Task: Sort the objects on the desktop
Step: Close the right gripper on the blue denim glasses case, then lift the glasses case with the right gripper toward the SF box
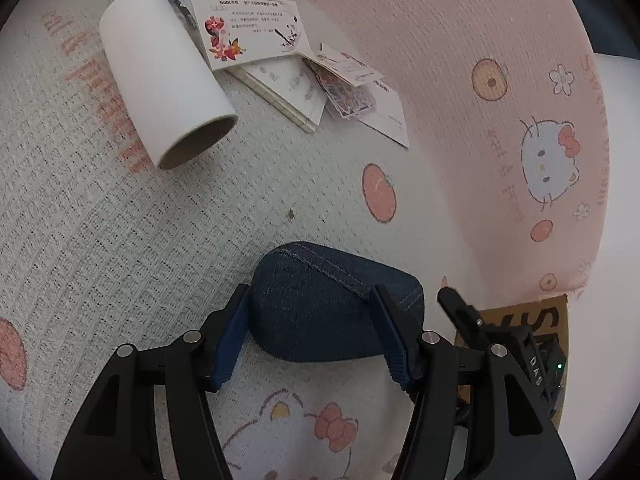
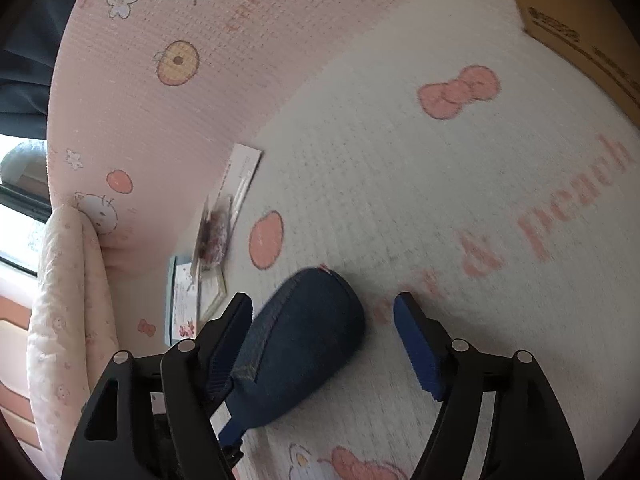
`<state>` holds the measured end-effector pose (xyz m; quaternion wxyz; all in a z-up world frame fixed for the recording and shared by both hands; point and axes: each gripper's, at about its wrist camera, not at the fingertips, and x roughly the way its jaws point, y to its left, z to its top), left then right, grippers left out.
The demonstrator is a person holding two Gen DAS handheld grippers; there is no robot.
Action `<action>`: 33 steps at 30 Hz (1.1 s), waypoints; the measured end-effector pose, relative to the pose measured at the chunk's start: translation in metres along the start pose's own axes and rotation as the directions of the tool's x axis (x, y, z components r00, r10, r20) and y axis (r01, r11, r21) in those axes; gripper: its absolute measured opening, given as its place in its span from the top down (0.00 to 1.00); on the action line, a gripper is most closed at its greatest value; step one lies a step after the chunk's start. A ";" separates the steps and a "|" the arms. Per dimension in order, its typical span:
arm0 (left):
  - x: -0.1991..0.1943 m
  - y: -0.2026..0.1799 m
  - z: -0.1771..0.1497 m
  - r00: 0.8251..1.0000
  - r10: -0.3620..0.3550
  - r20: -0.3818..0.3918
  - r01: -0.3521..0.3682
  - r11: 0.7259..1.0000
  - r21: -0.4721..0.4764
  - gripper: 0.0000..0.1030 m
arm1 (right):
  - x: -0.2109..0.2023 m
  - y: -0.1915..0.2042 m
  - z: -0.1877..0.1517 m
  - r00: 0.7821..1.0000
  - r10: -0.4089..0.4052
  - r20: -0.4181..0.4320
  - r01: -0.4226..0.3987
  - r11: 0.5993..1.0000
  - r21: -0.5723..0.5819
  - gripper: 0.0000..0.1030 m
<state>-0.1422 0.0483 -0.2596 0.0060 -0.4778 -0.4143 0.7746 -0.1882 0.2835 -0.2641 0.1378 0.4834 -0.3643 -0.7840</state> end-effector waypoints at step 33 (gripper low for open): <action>-0.027 -0.009 0.013 0.999 0.023 0.047 -0.027 0.996 0.082 0.39 | -0.021 0.014 -0.024 1.000 -0.015 -0.011 0.016 0.996 0.084 0.65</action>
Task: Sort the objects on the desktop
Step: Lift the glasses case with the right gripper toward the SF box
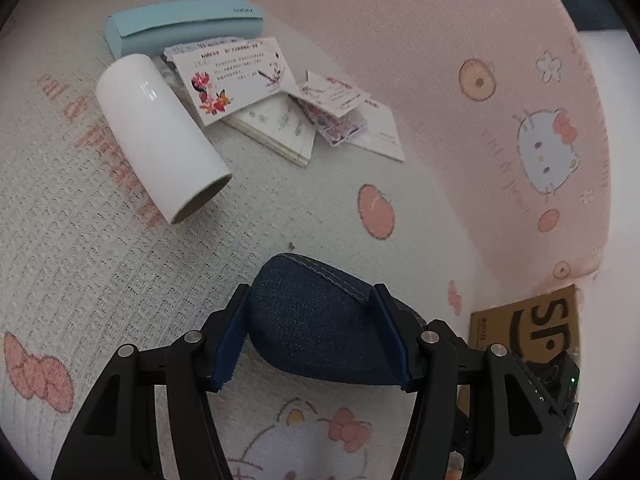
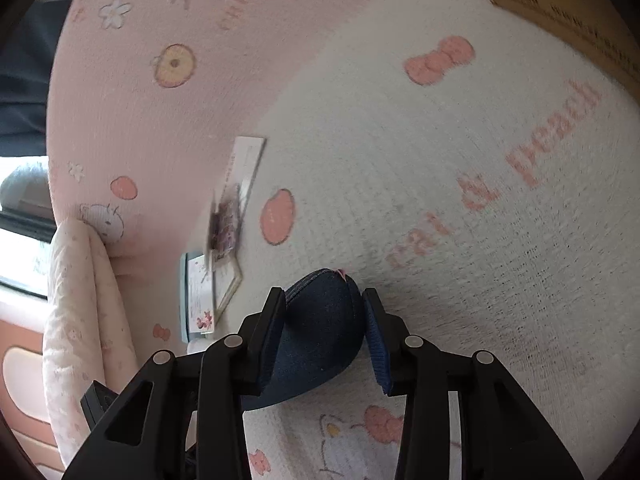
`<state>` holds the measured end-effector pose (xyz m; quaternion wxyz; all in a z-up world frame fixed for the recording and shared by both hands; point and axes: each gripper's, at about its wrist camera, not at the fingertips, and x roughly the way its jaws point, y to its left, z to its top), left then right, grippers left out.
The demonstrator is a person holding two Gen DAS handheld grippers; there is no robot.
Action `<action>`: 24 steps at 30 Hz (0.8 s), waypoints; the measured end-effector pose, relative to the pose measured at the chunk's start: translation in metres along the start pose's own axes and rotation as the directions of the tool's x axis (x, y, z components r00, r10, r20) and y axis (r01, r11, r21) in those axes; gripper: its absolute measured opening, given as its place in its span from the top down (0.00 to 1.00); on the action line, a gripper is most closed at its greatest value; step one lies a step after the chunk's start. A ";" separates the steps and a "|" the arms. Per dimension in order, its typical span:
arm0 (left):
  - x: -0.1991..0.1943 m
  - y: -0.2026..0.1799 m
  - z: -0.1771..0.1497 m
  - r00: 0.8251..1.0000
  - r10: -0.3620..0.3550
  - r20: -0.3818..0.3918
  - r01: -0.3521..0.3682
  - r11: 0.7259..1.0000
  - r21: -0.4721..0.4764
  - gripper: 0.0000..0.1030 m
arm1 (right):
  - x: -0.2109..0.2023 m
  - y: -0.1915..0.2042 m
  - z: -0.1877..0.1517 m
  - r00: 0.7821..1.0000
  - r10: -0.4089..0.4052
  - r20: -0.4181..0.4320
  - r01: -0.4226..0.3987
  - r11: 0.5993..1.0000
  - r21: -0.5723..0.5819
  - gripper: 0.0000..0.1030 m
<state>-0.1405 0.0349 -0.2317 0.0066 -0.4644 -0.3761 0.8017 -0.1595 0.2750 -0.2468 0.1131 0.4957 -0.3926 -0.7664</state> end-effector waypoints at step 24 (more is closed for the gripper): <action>-0.153 -0.063 -0.041 0.968 -0.194 0.157 0.191 0.981 0.032 0.39 | -0.172 0.087 -0.034 0.981 0.113 0.157 -0.075 0.971 -0.228 0.65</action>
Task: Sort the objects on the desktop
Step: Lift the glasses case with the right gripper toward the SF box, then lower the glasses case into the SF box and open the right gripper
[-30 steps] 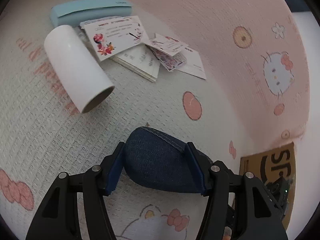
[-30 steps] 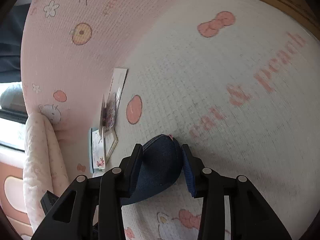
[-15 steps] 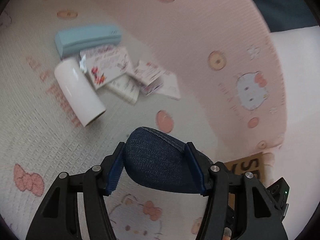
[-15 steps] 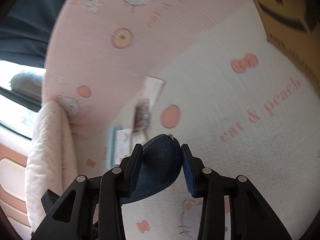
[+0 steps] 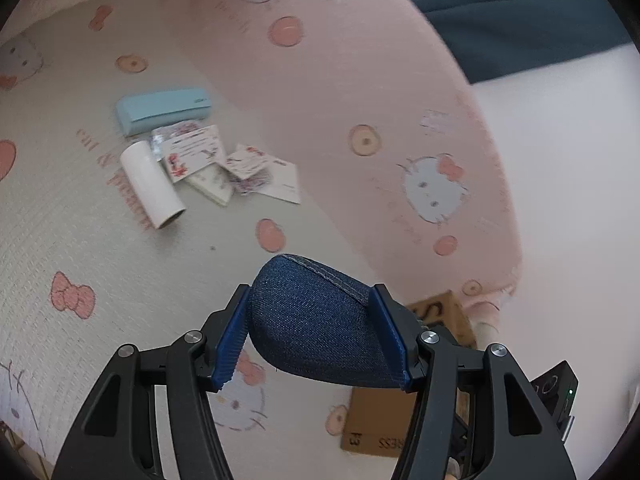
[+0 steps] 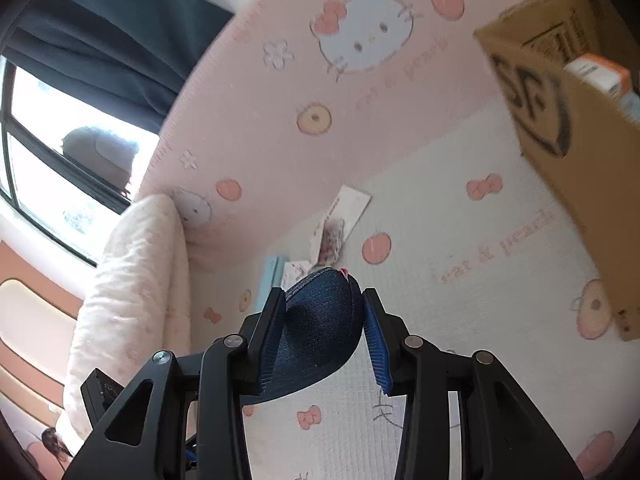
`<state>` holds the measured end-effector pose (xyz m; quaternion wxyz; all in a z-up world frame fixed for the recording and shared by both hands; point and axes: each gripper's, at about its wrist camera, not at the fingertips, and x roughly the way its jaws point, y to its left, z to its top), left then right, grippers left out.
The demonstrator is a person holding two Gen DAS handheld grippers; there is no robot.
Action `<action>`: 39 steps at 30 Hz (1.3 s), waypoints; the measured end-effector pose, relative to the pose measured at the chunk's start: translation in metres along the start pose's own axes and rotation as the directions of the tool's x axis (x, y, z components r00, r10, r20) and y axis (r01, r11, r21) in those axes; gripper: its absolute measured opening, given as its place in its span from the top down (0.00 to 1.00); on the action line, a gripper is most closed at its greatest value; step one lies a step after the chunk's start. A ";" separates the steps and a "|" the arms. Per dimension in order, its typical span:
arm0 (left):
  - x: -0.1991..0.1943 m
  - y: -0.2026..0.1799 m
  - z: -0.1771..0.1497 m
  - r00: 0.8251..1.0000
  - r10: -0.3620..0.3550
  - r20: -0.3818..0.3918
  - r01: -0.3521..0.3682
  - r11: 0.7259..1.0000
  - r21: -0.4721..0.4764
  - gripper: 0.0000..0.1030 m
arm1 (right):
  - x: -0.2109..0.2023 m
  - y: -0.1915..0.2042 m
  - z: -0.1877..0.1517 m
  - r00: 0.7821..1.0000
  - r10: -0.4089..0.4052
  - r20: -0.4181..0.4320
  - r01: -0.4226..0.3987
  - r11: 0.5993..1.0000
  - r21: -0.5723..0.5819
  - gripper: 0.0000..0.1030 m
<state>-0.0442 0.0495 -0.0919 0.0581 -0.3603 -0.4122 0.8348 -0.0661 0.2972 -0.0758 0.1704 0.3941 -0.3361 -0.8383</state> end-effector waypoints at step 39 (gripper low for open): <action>0.167 -0.271 -0.099 0.960 -0.115 -0.257 0.154 0.979 0.137 0.39 | -0.176 -0.172 0.197 0.970 -0.136 0.203 0.109 0.984 0.140 0.65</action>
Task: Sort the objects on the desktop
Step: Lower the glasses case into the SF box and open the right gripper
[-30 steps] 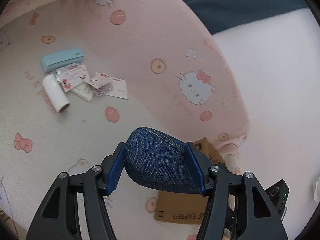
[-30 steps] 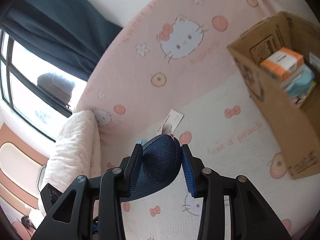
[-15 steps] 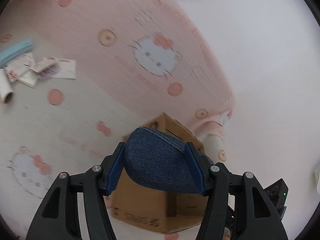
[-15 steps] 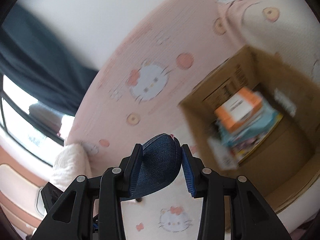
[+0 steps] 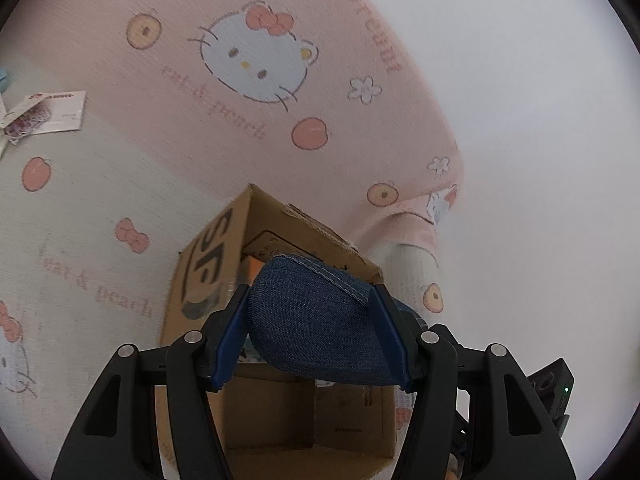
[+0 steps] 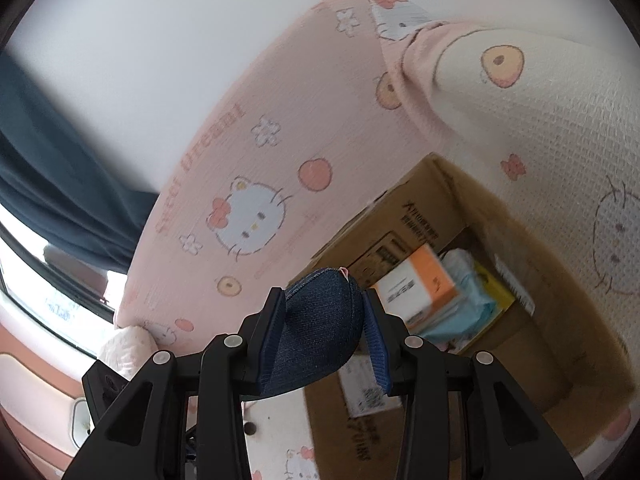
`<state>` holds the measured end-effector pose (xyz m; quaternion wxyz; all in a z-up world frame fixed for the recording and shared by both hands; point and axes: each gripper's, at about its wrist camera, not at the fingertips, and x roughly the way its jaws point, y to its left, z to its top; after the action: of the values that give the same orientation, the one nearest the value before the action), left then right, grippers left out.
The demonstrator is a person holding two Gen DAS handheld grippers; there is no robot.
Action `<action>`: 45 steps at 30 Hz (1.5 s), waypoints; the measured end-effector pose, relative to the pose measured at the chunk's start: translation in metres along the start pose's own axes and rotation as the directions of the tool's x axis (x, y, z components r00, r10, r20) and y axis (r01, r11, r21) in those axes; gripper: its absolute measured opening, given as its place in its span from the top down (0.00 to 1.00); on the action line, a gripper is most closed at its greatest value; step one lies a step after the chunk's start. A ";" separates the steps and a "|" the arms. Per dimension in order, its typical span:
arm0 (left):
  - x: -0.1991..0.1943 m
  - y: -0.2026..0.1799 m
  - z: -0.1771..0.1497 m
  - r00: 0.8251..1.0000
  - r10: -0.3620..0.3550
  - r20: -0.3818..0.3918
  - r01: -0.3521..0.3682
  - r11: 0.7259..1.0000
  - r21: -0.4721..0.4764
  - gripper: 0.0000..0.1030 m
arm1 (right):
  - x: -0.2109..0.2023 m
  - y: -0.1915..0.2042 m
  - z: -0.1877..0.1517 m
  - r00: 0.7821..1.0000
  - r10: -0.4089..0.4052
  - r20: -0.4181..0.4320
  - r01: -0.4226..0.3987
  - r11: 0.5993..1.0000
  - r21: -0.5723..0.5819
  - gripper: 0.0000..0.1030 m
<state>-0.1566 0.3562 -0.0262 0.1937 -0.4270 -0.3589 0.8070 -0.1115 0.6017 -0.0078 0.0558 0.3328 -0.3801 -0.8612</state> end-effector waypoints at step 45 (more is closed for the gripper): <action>0.123 -0.031 0.016 0.903 0.408 -0.132 -0.382 0.905 0.184 0.38 | 0.080 -0.050 0.055 0.967 -0.225 -0.121 0.195 0.955 -0.224 0.65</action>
<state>-0.2390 0.4464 -0.0643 0.0875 -0.5412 -0.1836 0.8159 -0.1989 0.6432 -0.0578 0.0263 0.4256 -0.2441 -0.8710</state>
